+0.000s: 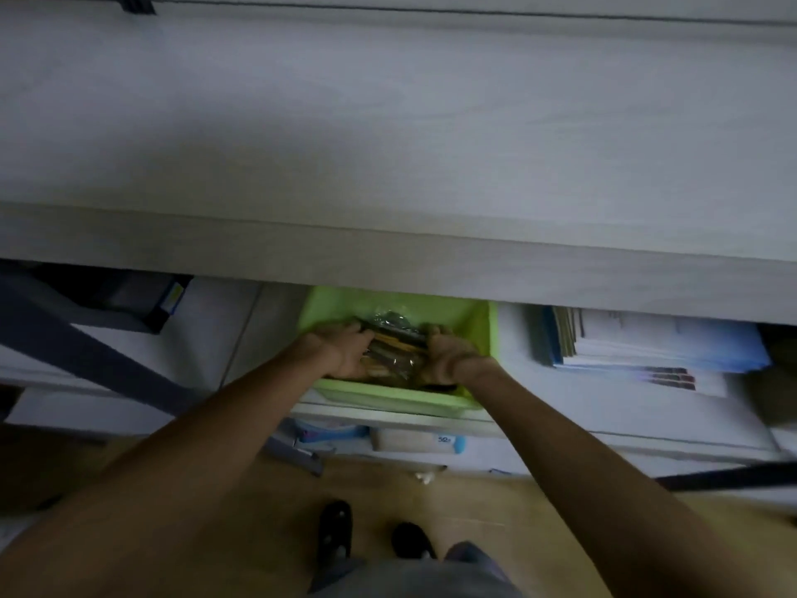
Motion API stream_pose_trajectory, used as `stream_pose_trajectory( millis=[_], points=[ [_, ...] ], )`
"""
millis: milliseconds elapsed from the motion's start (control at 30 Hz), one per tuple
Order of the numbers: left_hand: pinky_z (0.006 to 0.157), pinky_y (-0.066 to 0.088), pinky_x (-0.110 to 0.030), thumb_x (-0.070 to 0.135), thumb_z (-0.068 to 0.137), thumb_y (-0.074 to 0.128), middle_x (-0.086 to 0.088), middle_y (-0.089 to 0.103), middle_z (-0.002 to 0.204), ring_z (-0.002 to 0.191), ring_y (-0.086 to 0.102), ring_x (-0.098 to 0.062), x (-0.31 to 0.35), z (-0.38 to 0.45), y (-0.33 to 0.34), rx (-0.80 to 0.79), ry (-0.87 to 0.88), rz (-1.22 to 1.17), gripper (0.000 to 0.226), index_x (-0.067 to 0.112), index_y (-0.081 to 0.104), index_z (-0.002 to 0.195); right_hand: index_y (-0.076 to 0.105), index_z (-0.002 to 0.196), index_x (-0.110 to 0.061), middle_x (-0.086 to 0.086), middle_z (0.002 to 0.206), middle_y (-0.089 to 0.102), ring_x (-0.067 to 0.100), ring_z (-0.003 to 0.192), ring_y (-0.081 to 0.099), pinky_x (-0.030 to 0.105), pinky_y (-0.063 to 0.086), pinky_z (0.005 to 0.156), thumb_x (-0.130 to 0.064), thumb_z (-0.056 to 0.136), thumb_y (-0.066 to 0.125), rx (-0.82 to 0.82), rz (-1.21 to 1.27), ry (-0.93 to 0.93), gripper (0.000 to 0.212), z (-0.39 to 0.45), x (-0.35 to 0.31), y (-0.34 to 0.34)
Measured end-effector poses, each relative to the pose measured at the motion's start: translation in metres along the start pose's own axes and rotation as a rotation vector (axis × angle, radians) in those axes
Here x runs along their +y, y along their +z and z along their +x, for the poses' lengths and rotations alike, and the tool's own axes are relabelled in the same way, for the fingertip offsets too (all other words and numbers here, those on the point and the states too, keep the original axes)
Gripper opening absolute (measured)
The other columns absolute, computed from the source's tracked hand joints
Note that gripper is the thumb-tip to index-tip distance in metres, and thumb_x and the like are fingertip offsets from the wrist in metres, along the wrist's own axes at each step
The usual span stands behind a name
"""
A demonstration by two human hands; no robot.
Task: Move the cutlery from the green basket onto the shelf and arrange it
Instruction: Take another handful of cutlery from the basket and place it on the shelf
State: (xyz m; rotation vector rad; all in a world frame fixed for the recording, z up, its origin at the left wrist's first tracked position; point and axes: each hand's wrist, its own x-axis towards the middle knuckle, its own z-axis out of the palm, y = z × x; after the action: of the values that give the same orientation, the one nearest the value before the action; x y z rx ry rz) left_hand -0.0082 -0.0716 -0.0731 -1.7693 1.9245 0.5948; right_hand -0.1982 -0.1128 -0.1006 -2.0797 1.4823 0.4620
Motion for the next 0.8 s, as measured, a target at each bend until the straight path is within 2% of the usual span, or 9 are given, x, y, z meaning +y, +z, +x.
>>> stream_pose_trajectory(
  millis=[133,233,300,367,467,533,667,800],
  points=[
    [0.101,0.042,-0.038,0.07,0.083,0.061,-0.005,0.051,0.139,0.129,0.049,-0.027,-0.011,0.007,-0.004,0.055,0.12,0.145,0.073,0.028,0.047,0.141,0.035,0.151,-0.021,0.007,0.145,0.046,0.03,0.131,0.05,0.033,0.044,0.108,-0.05,0.069,0.081,0.039,0.031,0.016,0.098,-0.006,-0.003,-0.006],
    [0.099,0.041,-0.038,0.07,0.087,0.055,-0.007,0.05,0.139,0.131,0.046,-0.028,-0.016,0.009,-0.005,0.113,0.201,0.237,0.068,0.026,0.05,0.138,0.047,0.14,-0.023,0.004,0.129,0.06,0.027,0.115,0.06,0.031,0.052,0.093,-0.048,0.073,0.076,0.0,0.007,0.06,0.078,-0.01,-0.009,-0.007],
    [0.096,0.042,-0.038,0.065,0.089,0.056,-0.008,0.051,0.136,0.128,0.048,-0.028,-0.019,0.01,-0.004,0.133,0.242,0.243,0.062,0.024,0.052,0.136,0.055,0.126,-0.023,0.001,0.115,0.065,0.025,0.104,0.063,0.033,0.054,0.087,-0.045,0.075,0.076,-0.049,0.005,0.085,0.059,-0.01,-0.011,-0.009],
    [0.092,0.044,-0.035,0.054,0.092,0.059,-0.008,0.053,0.133,0.123,0.054,-0.028,-0.02,0.01,-0.003,0.149,0.273,0.272,0.056,0.019,0.05,0.136,0.057,0.121,-0.022,0.001,0.114,0.065,0.023,0.103,0.063,0.039,0.056,0.091,-0.04,0.072,0.079,-0.089,-0.001,0.096,0.057,-0.009,-0.011,-0.011],
    [0.092,0.046,-0.036,0.045,0.094,0.06,-0.01,0.054,0.135,0.12,0.058,-0.029,-0.018,0.009,0.0,0.165,0.284,0.305,0.057,0.014,0.043,0.14,0.056,0.117,-0.024,0.003,0.111,0.066,0.018,0.093,0.063,0.038,0.058,0.088,-0.036,0.077,0.079,-0.124,-0.032,0.087,0.048,-0.01,-0.009,-0.013],
    [0.094,0.046,-0.036,0.045,0.094,0.06,-0.009,0.053,0.138,0.122,0.057,-0.029,-0.016,0.01,0.001,0.17,0.291,0.319,0.059,0.014,0.042,0.141,0.056,0.12,-0.018,0.006,0.114,0.065,0.021,0.097,0.063,0.036,0.056,0.089,-0.037,0.085,0.074,-0.074,-0.065,0.072,0.043,-0.018,-0.012,-0.013],
    [0.095,0.047,-0.038,0.041,0.096,0.06,-0.01,0.052,0.14,0.124,0.056,-0.029,-0.014,0.008,0.002,0.18,0.278,0.34,0.057,0.013,0.043,0.143,0.053,0.128,-0.011,0.011,0.124,0.06,0.027,0.113,0.06,0.035,0.048,0.09,-0.045,0.095,0.062,0.012,-0.18,0.039,0.048,-0.026,-0.009,-0.007],
    [0.086,0.049,-0.037,0.036,0.093,0.065,-0.009,0.054,0.135,0.114,0.06,-0.027,-0.011,0.009,0.005,0.203,0.262,0.344,0.059,0.013,0.043,0.141,0.053,0.127,-0.009,0.013,0.127,0.06,0.029,0.117,0.06,0.037,0.048,0.095,-0.049,0.097,0.058,0.035,-0.218,0.024,0.05,-0.026,-0.006,-0.004]
  ],
)
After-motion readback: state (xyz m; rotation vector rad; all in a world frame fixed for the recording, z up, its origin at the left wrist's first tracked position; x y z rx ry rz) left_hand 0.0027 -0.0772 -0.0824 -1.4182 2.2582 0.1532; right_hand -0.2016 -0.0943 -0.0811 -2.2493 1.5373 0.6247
